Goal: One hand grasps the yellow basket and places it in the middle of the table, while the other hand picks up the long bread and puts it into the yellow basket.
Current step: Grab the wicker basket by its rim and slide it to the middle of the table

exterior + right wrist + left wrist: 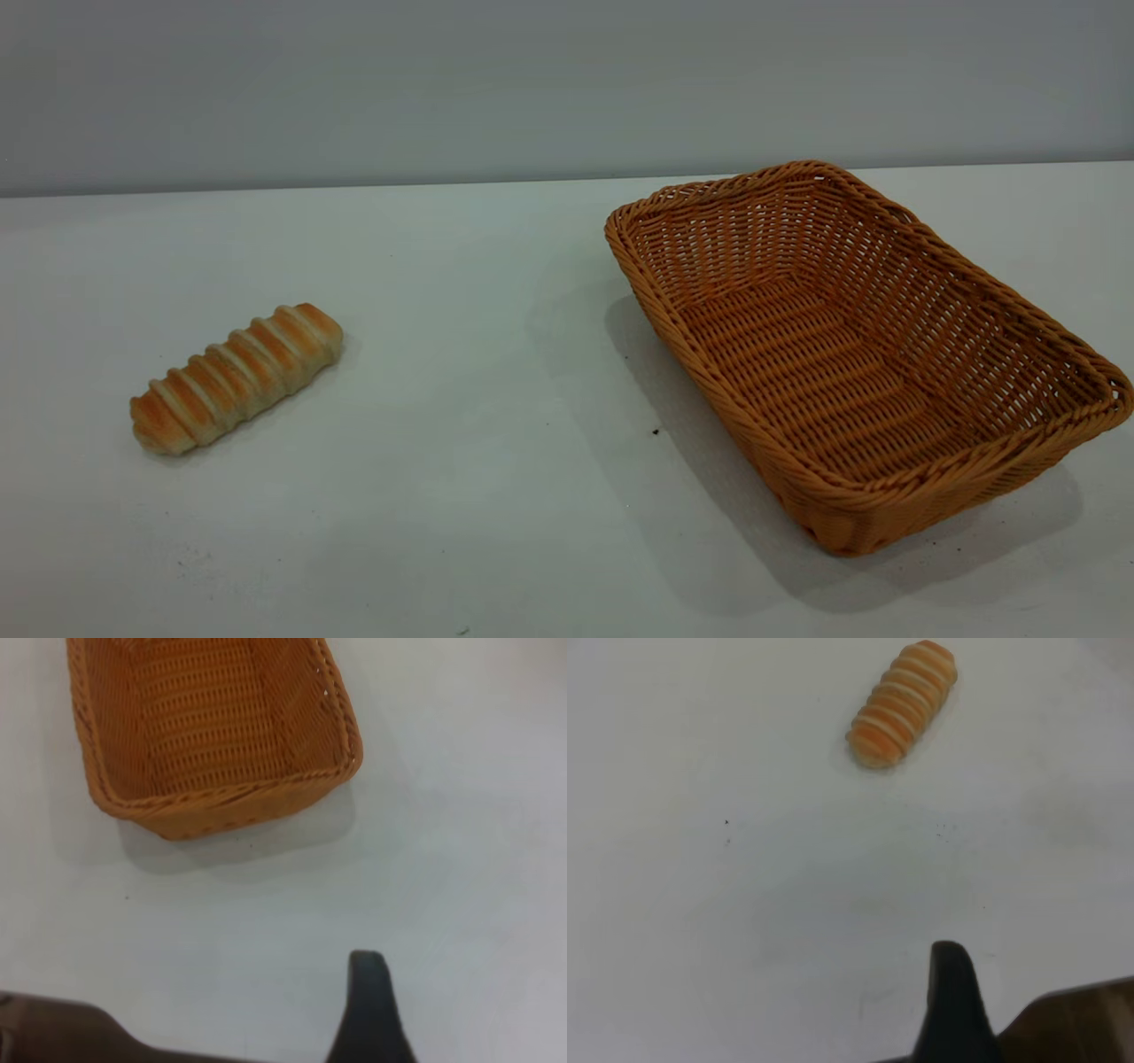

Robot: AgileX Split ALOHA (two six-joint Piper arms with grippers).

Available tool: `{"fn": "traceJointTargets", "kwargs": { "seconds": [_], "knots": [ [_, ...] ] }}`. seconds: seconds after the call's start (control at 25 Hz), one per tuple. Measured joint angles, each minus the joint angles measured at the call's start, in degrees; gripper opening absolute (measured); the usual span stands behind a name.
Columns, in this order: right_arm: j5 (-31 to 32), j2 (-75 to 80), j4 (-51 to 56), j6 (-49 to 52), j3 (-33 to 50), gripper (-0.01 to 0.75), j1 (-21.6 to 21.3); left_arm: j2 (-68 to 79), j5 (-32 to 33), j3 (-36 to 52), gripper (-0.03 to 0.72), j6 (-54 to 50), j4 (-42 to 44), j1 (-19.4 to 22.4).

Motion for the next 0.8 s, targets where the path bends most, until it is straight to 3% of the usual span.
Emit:
{"fn": "traceJointTargets", "kwargs": {
  "seconds": [0.4, 0.64, 0.8],
  "knots": [
    [0.0, 0.0, 0.1, -0.4, 0.0, 0.545, 3.5, 0.0, 0.0, 0.0, 0.577, 0.0, 0.1, -3.7],
    [0.0, 0.0, 0.0, 3.1, 0.0, 0.54, 10.0, 0.8, -0.6, -0.2, 0.574, -1.9, 0.2, -5.9],
    [-1.0, 2.7, -0.4, 9.4, -0.1, 0.535, 13.3, 7.1, -8.4, -0.7, 0.547, -6.3, -0.7, -5.9]
  ]
}}
